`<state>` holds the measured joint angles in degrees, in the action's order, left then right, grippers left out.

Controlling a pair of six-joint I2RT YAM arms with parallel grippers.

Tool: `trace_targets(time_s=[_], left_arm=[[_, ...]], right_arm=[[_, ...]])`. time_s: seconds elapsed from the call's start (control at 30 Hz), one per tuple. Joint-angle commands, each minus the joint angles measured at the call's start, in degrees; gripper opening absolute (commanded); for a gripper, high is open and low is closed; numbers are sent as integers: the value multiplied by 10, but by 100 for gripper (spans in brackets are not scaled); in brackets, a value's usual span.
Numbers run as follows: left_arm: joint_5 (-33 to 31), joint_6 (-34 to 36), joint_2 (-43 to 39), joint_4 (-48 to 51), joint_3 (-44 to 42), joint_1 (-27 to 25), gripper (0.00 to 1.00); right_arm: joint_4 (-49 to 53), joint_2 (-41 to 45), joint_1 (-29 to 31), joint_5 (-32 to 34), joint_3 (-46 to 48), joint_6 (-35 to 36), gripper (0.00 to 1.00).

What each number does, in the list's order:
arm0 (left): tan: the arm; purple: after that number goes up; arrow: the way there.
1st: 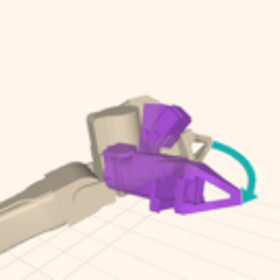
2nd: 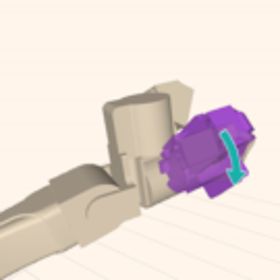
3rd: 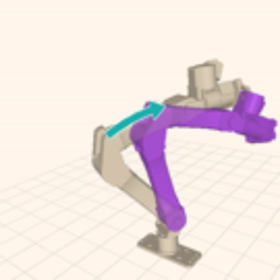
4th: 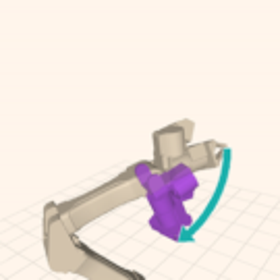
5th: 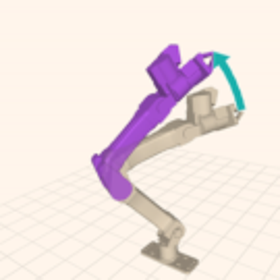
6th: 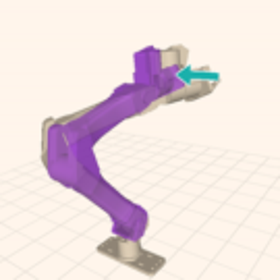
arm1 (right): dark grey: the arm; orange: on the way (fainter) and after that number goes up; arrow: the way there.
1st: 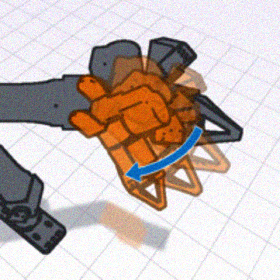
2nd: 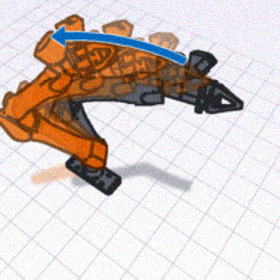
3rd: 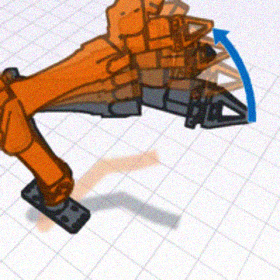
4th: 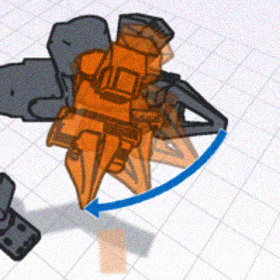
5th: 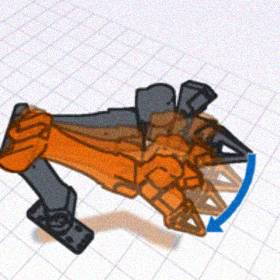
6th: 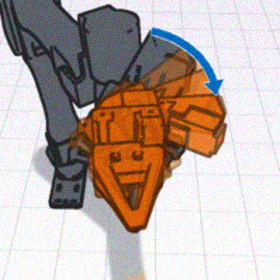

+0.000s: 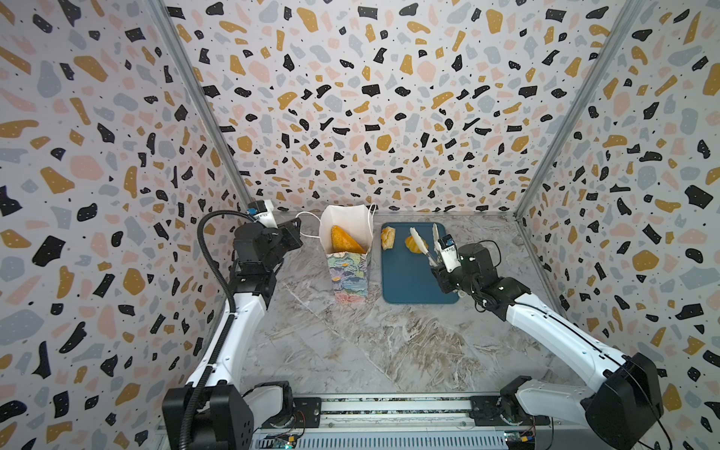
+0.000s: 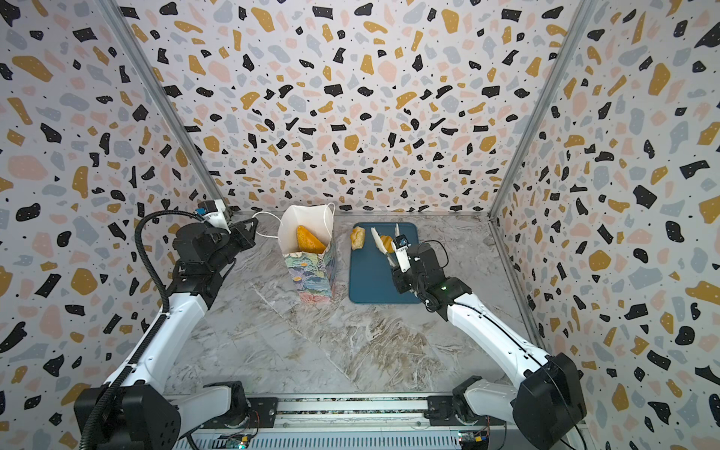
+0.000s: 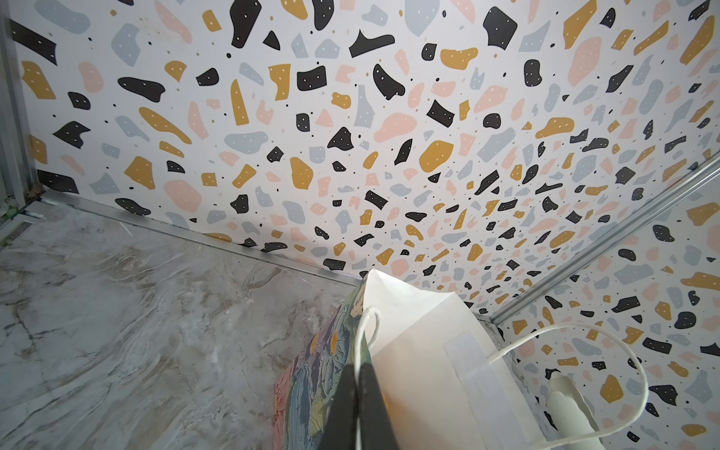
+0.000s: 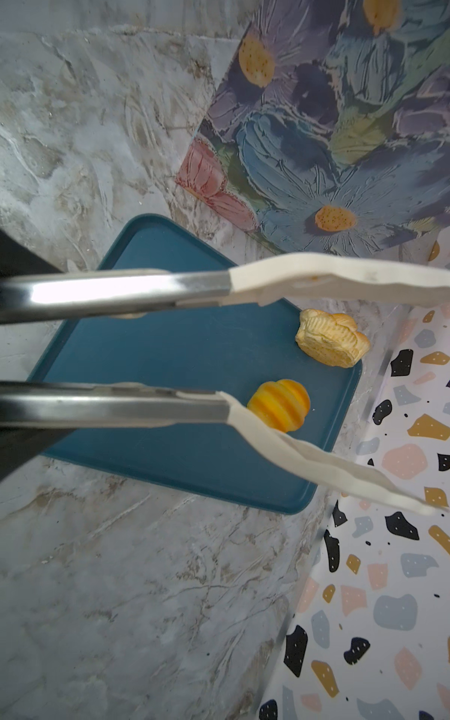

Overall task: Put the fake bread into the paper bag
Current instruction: 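Move the open tongs over the striped roll on the tray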

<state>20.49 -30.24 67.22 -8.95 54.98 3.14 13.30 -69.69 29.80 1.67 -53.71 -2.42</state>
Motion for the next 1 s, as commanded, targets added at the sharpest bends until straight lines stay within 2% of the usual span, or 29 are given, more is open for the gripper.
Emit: trace_targets(time_s=[0.0,0.27,0.47,0.97], left_arm=[[2,9,-8,-8,0,-2,0],[0,10,-8,-8,0,-2,0],[0,11,-8,-8,0,-2,0],[-1,11,-9,-8,0,-2,0]], right_arm=[[-35,0,-19,-35,-7,17,43],[-20,-40,-43,-42,-25,48,44],[-9,-68,-46,-24,-37,76,45],[7,-149,-61,-10,-77,102,48]])
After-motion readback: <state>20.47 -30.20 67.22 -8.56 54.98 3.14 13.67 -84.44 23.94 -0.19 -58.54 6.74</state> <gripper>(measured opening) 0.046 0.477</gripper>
